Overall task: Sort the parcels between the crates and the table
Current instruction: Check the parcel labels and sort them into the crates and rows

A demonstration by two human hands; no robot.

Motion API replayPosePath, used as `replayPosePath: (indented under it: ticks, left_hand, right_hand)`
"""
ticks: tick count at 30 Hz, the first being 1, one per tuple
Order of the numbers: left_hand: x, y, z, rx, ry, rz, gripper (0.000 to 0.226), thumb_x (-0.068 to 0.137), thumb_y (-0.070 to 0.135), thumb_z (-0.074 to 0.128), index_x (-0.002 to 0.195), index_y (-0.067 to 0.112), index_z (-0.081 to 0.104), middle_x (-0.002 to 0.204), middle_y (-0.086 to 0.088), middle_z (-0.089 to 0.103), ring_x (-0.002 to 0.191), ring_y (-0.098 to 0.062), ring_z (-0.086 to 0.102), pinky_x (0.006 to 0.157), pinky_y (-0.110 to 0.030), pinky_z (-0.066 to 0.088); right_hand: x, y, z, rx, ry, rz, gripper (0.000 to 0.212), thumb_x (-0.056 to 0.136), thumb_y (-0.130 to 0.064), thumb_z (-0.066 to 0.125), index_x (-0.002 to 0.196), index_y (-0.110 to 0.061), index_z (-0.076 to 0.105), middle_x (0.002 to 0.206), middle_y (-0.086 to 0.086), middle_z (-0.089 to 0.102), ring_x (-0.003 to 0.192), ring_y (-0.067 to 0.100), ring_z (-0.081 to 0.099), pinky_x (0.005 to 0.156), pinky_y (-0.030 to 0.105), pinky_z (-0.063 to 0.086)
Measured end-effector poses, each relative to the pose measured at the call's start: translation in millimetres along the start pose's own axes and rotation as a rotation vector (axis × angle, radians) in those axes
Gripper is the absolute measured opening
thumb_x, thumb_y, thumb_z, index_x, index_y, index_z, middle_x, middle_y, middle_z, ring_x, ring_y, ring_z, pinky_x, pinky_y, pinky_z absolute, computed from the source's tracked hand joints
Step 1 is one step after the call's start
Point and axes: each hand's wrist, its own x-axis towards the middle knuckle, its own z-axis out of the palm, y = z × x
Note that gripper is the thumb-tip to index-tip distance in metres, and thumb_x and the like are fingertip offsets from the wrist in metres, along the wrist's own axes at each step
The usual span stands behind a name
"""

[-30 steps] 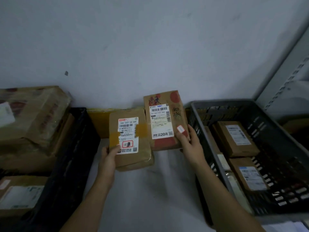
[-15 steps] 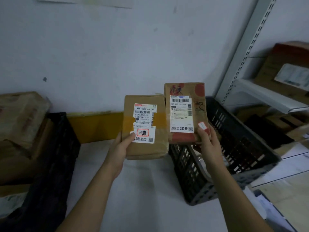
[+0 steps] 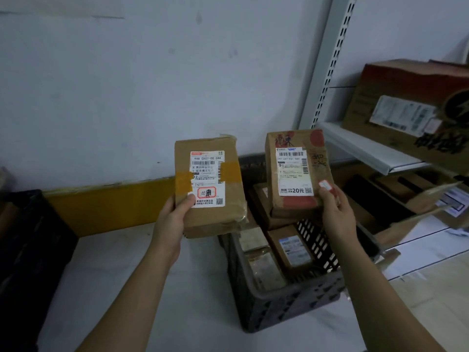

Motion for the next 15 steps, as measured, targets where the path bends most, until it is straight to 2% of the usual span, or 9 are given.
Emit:
replayPosePath:
  ticks: [2, 7, 9, 12, 13, 15]
  left_hand:
    - [4, -3, 21, -0.031, 0.039, -0.008, 0.035, 0.1, 0.043, 0.07, 0.134, 0.039, 0.069, 0.124, 0.008, 0.078, 0.119, -0.025, 0.072, 0.098, -0.051, 0.058]
    - [9, -11, 65, -0.063, 0.117, -0.025, 0.031, 0.101, 0.037, 0.069, 0.133, 0.035, 0.068, 0.121, 0.006, 0.079, 0.115, -0.023, 0.074, 0.09, -0.047, 0.059]
    - [8, -15, 74, -0.074, 0.145, -0.037, 0.032, 0.102, 0.036, 0.069, 0.133, 0.035, 0.067, 0.121, 0.005, 0.079, 0.114, -0.024, 0.074, 0.086, -0.046, 0.059]
    - [8, -19, 81, -0.091, 0.19, -0.051, 0.033, 0.102, 0.036, 0.069, 0.134, 0.035, 0.066, 0.121, 0.005, 0.079, 0.114, -0.024, 0.074, 0.085, -0.046, 0.059]
    - [7, -20, 83, -0.094, 0.204, -0.058, 0.033, 0.102, 0.037, 0.069, 0.134, 0.035, 0.066, 0.121, 0.005, 0.079, 0.114, -0.024, 0.074, 0.085, -0.046, 0.059]
    - [7, -22, 87, -0.089, 0.221, -0.066, 0.034, 0.101, 0.038, 0.069, 0.135, 0.036, 0.065, 0.121, 0.007, 0.079, 0.114, -0.024, 0.074, 0.084, -0.046, 0.059]
  right_hand:
    - [30, 2, -4, -0.019, -0.05, 0.032, 0.078, 0.098, -0.071, 0.059, 0.164, -0.033, 0.042, 0.156, 0.002, 0.057, 0.14, 0.027, 0.057, 0.112, 0.051, 0.049]
    - [94, 19, 9, -0.059, -0.198, 0.075, 0.073, 0.103, -0.065, 0.057, 0.164, -0.027, 0.043, 0.152, 0.009, 0.059, 0.13, 0.029, 0.061, 0.093, 0.04, 0.049]
    - [114, 34, 20, -0.055, -0.233, 0.134, 0.083, 0.094, -0.078, 0.058, 0.16, -0.029, 0.048, 0.15, 0.01, 0.061, 0.128, 0.031, 0.063, 0.101, 0.045, 0.054]
    - [159, 78, 40, -0.137, -0.237, 0.232, 0.116, 0.063, -0.109, 0.049, 0.153, -0.037, 0.053, 0.149, 0.009, 0.064, 0.134, 0.038, 0.061, 0.116, 0.063, 0.046]
    - [174, 94, 49, -0.164, -0.231, 0.269, 0.121, 0.058, -0.113, 0.044, 0.152, -0.038, 0.053, 0.148, 0.008, 0.065, 0.134, 0.04, 0.06, 0.116, 0.066, 0.043]
    - [189, 107, 62, -0.193, -0.229, 0.319, 0.116, 0.065, -0.109, 0.042, 0.152, -0.035, 0.054, 0.146, 0.01, 0.065, 0.133, 0.042, 0.06, 0.116, 0.067, 0.042]
